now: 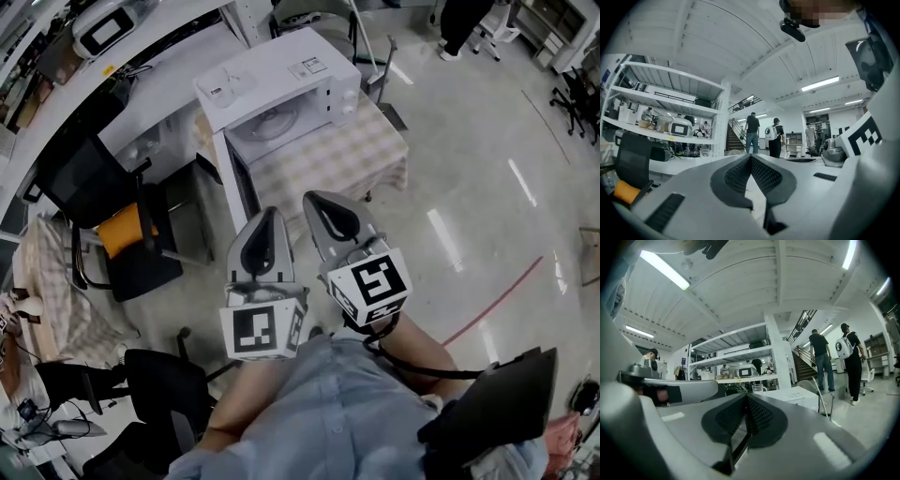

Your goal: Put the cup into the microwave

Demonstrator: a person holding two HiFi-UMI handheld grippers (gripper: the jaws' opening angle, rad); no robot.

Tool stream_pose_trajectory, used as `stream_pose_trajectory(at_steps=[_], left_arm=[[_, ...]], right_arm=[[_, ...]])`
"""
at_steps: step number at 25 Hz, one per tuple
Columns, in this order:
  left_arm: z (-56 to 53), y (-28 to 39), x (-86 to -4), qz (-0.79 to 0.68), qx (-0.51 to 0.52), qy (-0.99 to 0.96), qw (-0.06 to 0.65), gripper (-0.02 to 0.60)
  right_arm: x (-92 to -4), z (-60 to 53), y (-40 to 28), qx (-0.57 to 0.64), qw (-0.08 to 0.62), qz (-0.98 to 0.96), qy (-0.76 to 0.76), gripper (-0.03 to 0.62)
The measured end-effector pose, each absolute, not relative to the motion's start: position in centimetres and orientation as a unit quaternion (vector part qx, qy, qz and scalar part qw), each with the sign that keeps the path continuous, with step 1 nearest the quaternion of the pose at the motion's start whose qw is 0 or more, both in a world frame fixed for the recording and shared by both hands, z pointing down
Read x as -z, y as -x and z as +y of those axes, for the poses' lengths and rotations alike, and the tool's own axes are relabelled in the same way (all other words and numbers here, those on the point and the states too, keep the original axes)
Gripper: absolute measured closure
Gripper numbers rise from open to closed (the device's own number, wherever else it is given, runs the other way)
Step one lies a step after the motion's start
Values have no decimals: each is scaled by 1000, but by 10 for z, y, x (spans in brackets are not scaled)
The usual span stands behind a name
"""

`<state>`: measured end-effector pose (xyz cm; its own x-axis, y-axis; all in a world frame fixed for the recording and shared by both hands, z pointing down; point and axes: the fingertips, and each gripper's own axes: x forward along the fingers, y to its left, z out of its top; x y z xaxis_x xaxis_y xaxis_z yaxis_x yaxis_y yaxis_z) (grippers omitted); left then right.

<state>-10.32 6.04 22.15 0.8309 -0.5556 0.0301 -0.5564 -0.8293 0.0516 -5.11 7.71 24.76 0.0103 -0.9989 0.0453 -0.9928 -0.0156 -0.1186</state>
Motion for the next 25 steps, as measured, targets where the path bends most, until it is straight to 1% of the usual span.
stream_pose_trajectory(at_steps=[11, 17, 25], left_arm=[[11, 14, -209, -357, -18, -934, 9, 581], [-10, -4, -203, -388, -17, -921, -2, 581], [-33, -9, -206, -417, -17, -909, -5, 581]], right_arm=[[-236, 15, -41, 59, 48, 748, 659, 592], [-228, -11, -59, 55, 58, 772, 630, 592], [-232, -35, -67, 56, 60, 789, 609, 592]])
